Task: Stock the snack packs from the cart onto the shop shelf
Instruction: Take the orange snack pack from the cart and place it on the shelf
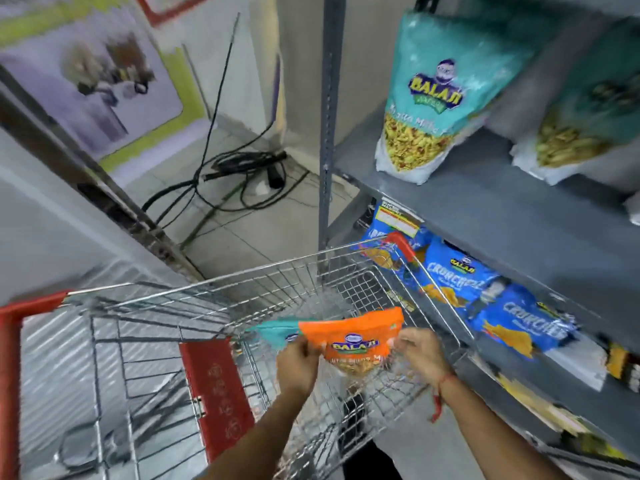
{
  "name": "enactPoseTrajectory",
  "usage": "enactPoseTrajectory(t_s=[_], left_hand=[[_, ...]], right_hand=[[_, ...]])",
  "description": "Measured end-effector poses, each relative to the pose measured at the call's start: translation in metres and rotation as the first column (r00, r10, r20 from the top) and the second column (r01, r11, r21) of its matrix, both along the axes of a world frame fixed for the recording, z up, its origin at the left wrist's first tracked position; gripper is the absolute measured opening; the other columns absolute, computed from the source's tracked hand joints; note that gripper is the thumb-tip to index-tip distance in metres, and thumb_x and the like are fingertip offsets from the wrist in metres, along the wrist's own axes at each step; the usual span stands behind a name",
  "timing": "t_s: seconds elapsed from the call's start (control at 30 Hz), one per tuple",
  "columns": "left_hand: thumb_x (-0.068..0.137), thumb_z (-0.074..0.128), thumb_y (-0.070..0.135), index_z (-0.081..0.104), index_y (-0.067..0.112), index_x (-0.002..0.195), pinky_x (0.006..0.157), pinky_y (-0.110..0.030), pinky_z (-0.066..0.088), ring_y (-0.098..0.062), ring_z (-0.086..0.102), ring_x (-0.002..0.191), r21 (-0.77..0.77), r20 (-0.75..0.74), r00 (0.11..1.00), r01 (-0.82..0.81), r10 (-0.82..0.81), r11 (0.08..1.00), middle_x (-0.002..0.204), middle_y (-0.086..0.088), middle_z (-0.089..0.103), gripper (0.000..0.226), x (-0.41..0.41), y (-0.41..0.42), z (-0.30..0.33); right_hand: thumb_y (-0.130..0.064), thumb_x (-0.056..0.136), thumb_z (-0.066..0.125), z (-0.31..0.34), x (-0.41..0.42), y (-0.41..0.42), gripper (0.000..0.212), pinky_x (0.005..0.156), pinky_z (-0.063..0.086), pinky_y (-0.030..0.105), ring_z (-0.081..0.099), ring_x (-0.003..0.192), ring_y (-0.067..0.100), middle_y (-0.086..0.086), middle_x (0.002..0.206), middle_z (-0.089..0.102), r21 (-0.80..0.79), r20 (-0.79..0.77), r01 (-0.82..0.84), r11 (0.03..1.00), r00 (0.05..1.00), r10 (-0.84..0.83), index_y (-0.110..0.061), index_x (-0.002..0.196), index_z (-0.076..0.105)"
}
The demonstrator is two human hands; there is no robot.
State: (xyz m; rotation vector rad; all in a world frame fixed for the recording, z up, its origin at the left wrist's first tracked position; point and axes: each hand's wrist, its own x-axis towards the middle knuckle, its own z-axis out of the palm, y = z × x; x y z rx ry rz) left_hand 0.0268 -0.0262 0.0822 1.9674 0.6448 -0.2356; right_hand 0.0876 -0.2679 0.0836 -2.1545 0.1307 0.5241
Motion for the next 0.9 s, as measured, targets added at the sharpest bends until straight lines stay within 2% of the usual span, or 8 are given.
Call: enactPoseTrajectory(t_s=[0.17, 0.23, 0.3, 0.4, 0.53, 0.7, 0.8, 0.9], left_hand=[[0.079, 0.052, 0.051, 0.062, 0.011, 0.073, 0.056, -0.032, 0.037, -0.031, 0.062, 0.066, -0.103, 0.293, 0.956, 0.018, 0.013, 0.995, 0.066, -0.019, 0.067, 0.041, 0.025, -0.008, 0.091], [0.076, 0.056, 0.052, 0.063, 0.015, 0.073, 0.06, -0.037, 0.047, -0.03, 0.065, 0.065, -0.13, 0.378, 0.926, 0.068, -0.014, 0.989, 0.07, -0.017, 0.069, 0.038, 0.046, -0.014, 0.123], [0.076, 0.062, 0.047, 0.063, 0.023, 0.07, 0.068, -0.042, 0.058, -0.02, 0.067, 0.064, -0.144, 0.456, 0.888, 0.138, -0.058, 0.98, 0.07, -0.006, 0.073, 0.025, 0.065, -0.023, 0.162], [0.077, 0.064, 0.042, 0.061, 0.02, 0.064, 0.067, -0.038, 0.058, -0.016, 0.066, 0.061, -0.116, 0.591, 0.795, 0.253, -0.137, 0.961, 0.065, 0.001, 0.07, 0.026, 0.086, -0.045, 0.236], [0.078, 0.066, 0.037, 0.059, 0.016, 0.058, 0.062, -0.031, 0.05, -0.017, 0.061, 0.06, -0.057, 0.694, 0.683, 0.365, -0.226, 0.929, 0.064, -0.004, 0.069, 0.03, 0.101, -0.078, 0.331], [0.072, 0.07, 0.039, 0.069, 0.018, 0.061, 0.077, -0.046, 0.058, -0.018, 0.068, 0.067, -0.098, 0.777, 0.585, 0.478, -0.234, 0.873, 0.072, -0.004, 0.076, 0.024, 0.106, -0.116, 0.432], [0.072, 0.07, 0.041, 0.07, 0.016, 0.065, 0.081, -0.049, 0.058, -0.02, 0.071, 0.072, -0.141, 0.793, 0.563, 0.543, -0.235, 0.828, 0.075, -0.003, 0.077, 0.026, 0.106, -0.136, 0.474], [0.073, 0.073, 0.034, 0.066, 0.019, 0.059, 0.083, -0.049, 0.058, -0.02, 0.07, 0.071, -0.174, 0.797, 0.563, 0.563, -0.22, 0.808, 0.073, -0.001, 0.075, 0.022, 0.099, -0.154, 0.498]], right_hand=[[-0.028, 0.074, 0.074, 0.098, -0.025, -0.002, 0.038, 0.058, 0.039, 0.027, 0.048, 0.059, 0.005, 0.03, 0.063, 0.061, 0.11, 0.234, 0.153, 0.982, 0.956, -0.175, 0.007, 0.065, 0.063], [-0.028, 0.074, 0.074, 0.146, -0.032, -0.005, 0.036, 0.058, 0.04, 0.024, 0.047, 0.058, 0.001, 0.024, 0.061, 0.063, 0.171, 0.327, 0.21, 0.963, 0.91, -0.257, 0.007, 0.067, 0.066], [-0.018, 0.079, 0.07, 0.197, -0.038, -0.012, 0.023, 0.055, 0.04, 0.02, 0.042, 0.048, -0.005, 0.001, 0.047, 0.062, 0.137, 0.418, 0.255, 0.957, 0.861, -0.289, -0.005, 0.06, 0.066], [-0.016, 0.081, 0.068, 0.267, -0.043, -0.028, 0.028, 0.048, 0.035, 0.01, 0.044, 0.043, -0.009, -0.021, 0.042, 0.058, 0.109, 0.563, 0.302, 0.947, 0.766, -0.309, -0.024, 0.055, 0.062], [-0.023, 0.081, 0.068, 0.351, -0.049, -0.062, 0.019, 0.053, 0.036, 0.016, 0.047, 0.057, -0.001, 0.0, 0.062, 0.066, 0.083, 0.717, 0.378, 0.922, 0.62, -0.318, -0.011, 0.066, 0.069], [-0.018, 0.083, 0.066, 0.446, -0.067, -0.093, 0.02, 0.056, 0.038, 0.009, 0.054, 0.059, -0.005, 0.004, 0.069, 0.065, 0.14, 0.825, 0.412, 0.9, 0.454, -0.336, -0.001, 0.073, 0.068], [-0.018, 0.083, 0.065, 0.48, -0.071, -0.114, 0.024, 0.059, 0.038, 0.02, 0.051, 0.068, 0.013, 0.01, 0.071, 0.061, 0.223, 0.844, 0.414, 0.883, 0.371, -0.387, 0.004, 0.071, 0.064], [-0.019, 0.082, 0.066, 0.496, -0.077, -0.13, 0.025, 0.069, 0.04, 0.033, 0.051, 0.069, 0.016, 0.009, 0.071, 0.061, 0.245, 0.849, 0.427, 0.87, 0.338, -0.406, 0.002, 0.068, 0.063]])
